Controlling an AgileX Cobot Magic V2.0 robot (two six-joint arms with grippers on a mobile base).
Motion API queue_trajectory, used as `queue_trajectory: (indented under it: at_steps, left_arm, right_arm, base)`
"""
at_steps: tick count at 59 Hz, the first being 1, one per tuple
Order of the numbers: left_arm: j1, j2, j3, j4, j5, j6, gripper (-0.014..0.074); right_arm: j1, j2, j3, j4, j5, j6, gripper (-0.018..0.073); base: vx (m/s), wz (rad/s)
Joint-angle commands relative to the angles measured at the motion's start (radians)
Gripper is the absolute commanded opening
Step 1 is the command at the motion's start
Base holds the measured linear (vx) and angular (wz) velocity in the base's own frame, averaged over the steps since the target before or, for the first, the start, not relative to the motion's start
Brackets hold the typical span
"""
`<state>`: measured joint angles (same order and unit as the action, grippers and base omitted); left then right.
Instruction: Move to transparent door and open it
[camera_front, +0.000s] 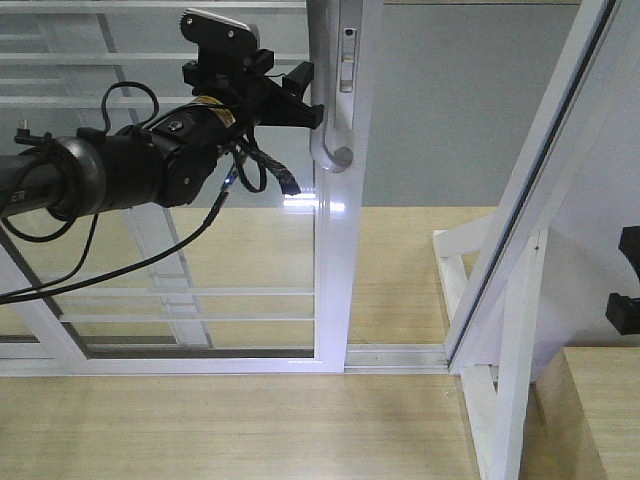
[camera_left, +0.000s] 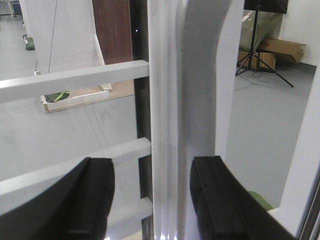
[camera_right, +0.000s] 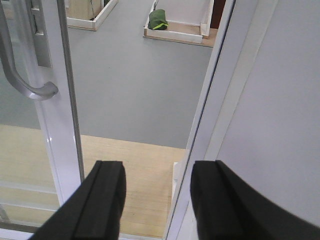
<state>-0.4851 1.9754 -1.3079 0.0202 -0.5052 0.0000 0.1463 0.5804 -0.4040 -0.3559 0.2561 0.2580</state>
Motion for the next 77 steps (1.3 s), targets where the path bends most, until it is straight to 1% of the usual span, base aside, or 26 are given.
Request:
queue_trajectory:
  at_steps: [1, 5, 13, 22, 32, 40, 43, 47, 51, 53, 56, 60, 62, 68, 77]
  left_arm:
    - [-0.005, -0.03, -0.08, -0.005, -0.055, -0.01, 0.0476]
    - [-0.005, -0.016, -0.109, -0.006, -0.054, -0.012, 0.0476]
    - [-0.012, 0.003, -0.152, -0.005, -0.054, -0.064, 0.0476]
    - [-0.025, 0.025, -0.196, -0.005, -0.042, -0.061, 0.0476]
    - [-0.023, 0.068, -0.248, -0.006, -0.022, -0.058, 0.0465]
    - [-0.022, 0.071, -0.25, -0.014, -0.009, -0.025, 0.0438]
    - [-0.022, 0.069, -0.25, -0.014, -0.008, 0.0, 0.0436]
    - [-0.019, 0.062, -0.25, -0.02, -0.007, 0.008, 0.0436]
    - [-0.013, 0.054, -0.25, -0.061, 0.003, 0.009, 0.0436]
    - [-0.009, 0.048, -0.248, -0.096, 0.019, 0.009, 0.0436]
    - [0.002, 0.037, -0.248, -0.15, 0.064, 0.011, 0.0436]
    - [0.019, 0.025, -0.248, -0.181, 0.13, 0.037, 0.0436]
    - [0.026, 0.021, -0.248, -0.178, 0.161, 0.053, 0.0436]
    - [0.038, 0.008, -0.247, -0.178, 0.199, 0.098, 0.0436]
    - [0.056, -0.026, -0.247, -0.178, 0.224, 0.103, 0.0436]
  right_arm:
    - [-0.005, 0.0, -0.028, -0.012, -0.065, 0.0, 0.0376]
    - [-0.005, 0.004, -0.028, -0.012, -0.058, 0.0, 0.0376]
    - [-0.005, 0.019, -0.028, -0.013, -0.055, 0.0, 0.0376]
    - [-0.005, 0.058, -0.028, -0.013, -0.056, 0.0, 0.0376]
    - [-0.005, 0.098, -0.028, -0.013, -0.065, 0.0, 0.0376]
    - [-0.005, 0.1, -0.028, -0.013, -0.092, 0.0, 0.0376]
    - [-0.005, 0.1, -0.028, -0.013, -0.093, 0.0, 0.0376]
    - [-0.005, 0.1, -0.028, -0.013, -0.093, 0.0, 0.0376]
    - [-0.005, 0.1, -0.028, -0.013, -0.093, 0.0, 0.0376]
    - [-0.005, 0.1, -0.028, -0.013, -0.093, 0.0, 0.0376]
    - [-0.005, 0.1, -0.028, -0.013, -0.093, 0.0, 0.0376]
    - [-0.005, 0.1, -0.028, -0.013, -0.093, 0.0, 0.0376]
    - [-0.005, 0.1, -0.028, -0.013, -0.093, 0.0, 0.0376]
    - [-0.005, 0.1, -0.028, -0.013, -0.093, 0.0, 0.0376]
    - [-0.005, 0.1, -0.028, -0.013, -0.093, 0.0, 0.0376]
  base:
    - [0.0, 0.0]
    - [0.0, 0.0]
    - [0.0, 0.0]
    - [0.0, 0.0]
    - [0.0, 0.0]
    - [0.0, 0.0]
    - [0.0, 0.0]
    - [0.0, 0.0]
    - [0.0, 0.0]
    - [0.0, 0.0]
    - [0.0, 0.0]
    - [0.0, 0.0]
    - [0.0, 0.0]
    - [0.0, 0.0]
    - [0.0, 0.0]
